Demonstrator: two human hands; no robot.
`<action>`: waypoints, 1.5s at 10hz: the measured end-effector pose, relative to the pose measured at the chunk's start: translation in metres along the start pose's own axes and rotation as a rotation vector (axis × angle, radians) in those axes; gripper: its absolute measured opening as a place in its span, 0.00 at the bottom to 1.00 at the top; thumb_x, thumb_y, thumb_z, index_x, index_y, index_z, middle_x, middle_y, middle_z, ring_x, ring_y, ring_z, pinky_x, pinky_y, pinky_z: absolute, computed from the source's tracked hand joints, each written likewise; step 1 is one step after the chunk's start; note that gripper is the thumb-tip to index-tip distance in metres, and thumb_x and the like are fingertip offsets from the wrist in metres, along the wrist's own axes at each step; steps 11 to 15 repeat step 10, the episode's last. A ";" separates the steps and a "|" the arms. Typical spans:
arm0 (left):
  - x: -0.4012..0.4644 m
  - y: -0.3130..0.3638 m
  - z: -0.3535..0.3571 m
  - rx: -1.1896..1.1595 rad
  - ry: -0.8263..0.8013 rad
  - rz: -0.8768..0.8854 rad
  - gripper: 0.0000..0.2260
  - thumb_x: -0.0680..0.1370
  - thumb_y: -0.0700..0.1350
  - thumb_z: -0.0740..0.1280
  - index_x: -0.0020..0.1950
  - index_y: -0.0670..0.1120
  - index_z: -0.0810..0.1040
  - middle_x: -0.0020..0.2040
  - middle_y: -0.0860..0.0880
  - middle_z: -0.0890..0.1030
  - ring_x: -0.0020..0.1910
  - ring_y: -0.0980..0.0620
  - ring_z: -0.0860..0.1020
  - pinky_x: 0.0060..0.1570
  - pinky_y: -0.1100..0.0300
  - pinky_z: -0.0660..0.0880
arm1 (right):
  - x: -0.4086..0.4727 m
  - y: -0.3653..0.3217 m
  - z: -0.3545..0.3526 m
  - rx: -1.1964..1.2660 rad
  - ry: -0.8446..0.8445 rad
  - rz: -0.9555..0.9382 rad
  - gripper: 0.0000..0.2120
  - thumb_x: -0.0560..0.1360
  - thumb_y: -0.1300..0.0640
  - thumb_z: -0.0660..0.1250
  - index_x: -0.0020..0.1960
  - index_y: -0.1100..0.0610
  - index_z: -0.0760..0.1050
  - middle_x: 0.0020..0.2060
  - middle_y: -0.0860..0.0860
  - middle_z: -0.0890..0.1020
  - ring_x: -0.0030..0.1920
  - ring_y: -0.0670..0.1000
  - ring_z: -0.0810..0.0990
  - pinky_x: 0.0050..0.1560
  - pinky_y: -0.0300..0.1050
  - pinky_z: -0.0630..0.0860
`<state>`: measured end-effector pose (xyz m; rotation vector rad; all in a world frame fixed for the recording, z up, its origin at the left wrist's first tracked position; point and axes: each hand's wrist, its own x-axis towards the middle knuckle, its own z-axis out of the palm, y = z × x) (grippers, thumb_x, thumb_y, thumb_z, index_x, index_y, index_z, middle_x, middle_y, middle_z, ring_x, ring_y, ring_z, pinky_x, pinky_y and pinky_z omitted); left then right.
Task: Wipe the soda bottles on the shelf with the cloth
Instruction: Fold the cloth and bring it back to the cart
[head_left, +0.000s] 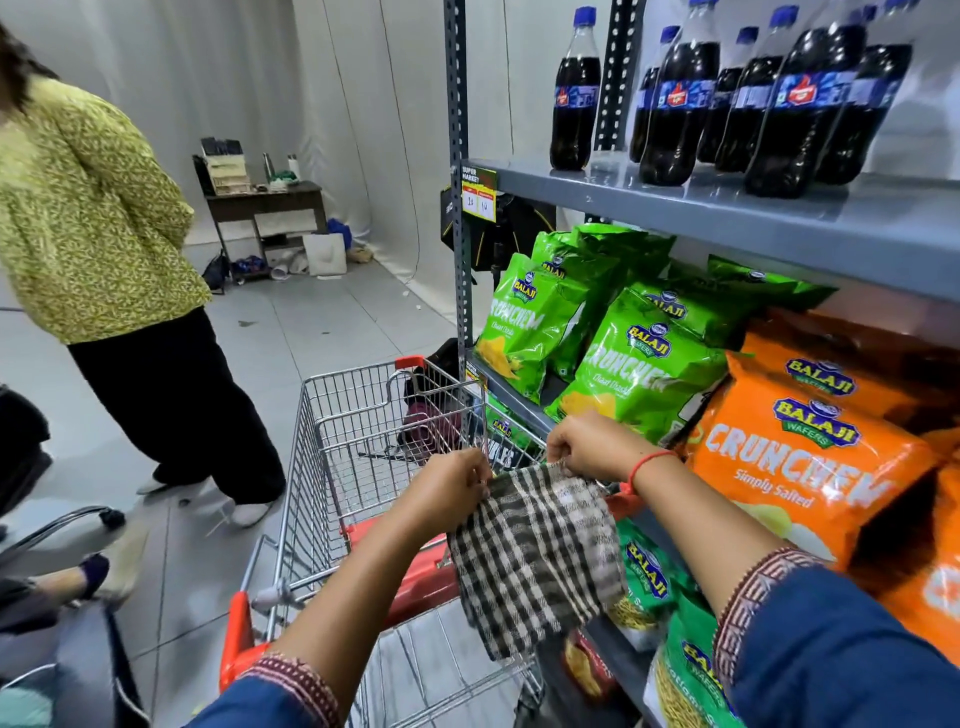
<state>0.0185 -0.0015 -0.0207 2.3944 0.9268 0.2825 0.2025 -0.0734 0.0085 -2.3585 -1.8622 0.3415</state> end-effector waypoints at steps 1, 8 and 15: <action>0.001 0.001 0.003 0.038 -0.033 -0.013 0.04 0.74 0.38 0.64 0.43 0.46 0.75 0.44 0.48 0.79 0.38 0.55 0.76 0.40 0.63 0.76 | -0.001 0.002 0.009 -0.038 0.016 0.010 0.15 0.70 0.70 0.62 0.48 0.54 0.80 0.49 0.56 0.83 0.47 0.56 0.80 0.46 0.48 0.78; -0.044 0.001 0.033 0.342 -0.215 -0.076 0.12 0.67 0.54 0.70 0.37 0.48 0.70 0.38 0.48 0.77 0.36 0.48 0.73 0.34 0.56 0.70 | -0.047 0.006 0.029 -0.151 -0.222 -0.145 0.11 0.67 0.68 0.60 0.47 0.57 0.75 0.47 0.56 0.81 0.47 0.57 0.79 0.45 0.50 0.78; -0.042 0.015 0.018 0.435 -0.321 -0.056 0.14 0.69 0.56 0.68 0.45 0.46 0.76 0.48 0.46 0.82 0.40 0.49 0.76 0.32 0.60 0.69 | -0.059 0.004 0.024 -0.195 -0.199 -0.121 0.15 0.68 0.68 0.58 0.52 0.57 0.70 0.62 0.59 0.74 0.64 0.57 0.71 0.46 0.49 0.75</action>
